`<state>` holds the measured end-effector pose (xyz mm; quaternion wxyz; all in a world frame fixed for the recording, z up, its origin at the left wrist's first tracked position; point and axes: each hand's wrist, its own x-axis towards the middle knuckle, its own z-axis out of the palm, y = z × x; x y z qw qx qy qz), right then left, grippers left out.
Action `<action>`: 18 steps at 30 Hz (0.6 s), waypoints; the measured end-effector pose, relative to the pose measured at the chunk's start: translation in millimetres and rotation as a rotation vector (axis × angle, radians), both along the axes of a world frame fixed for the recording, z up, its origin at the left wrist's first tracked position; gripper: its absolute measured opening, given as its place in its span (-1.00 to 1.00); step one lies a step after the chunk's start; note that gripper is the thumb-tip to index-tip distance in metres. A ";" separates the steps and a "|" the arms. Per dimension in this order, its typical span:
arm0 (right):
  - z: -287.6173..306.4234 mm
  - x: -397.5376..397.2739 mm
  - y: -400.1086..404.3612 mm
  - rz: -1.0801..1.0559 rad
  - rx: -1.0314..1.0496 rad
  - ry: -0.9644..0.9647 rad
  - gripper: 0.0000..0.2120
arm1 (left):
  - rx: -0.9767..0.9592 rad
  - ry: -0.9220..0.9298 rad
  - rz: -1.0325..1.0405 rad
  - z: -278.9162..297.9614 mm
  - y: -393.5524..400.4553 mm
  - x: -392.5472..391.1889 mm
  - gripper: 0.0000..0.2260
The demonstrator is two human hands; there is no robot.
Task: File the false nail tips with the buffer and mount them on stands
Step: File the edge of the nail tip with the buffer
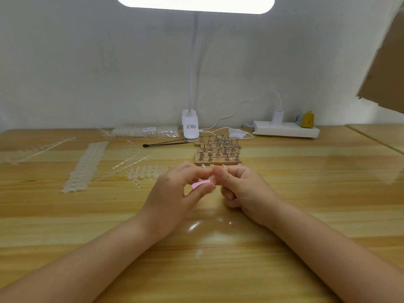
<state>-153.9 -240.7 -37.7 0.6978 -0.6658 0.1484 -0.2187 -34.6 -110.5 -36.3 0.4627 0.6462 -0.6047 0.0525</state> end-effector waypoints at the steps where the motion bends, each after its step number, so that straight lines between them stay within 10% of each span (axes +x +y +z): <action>1: -0.3 -0.3 0.2 0.012 -0.023 0.006 -0.66 | -0.005 0.010 -0.005 -0.3 -0.2 -0.4 -0.80; 11: 9.1 -9.5 -7.1 -0.581 -0.534 0.005 -0.76 | 0.034 -0.040 0.257 -3.5 0.5 8.1 -0.89; 18: 2.7 -22.1 -43.7 -0.625 -0.892 0.581 -0.59 | 0.196 -0.030 0.411 -8.8 -2.2 19.5 -0.85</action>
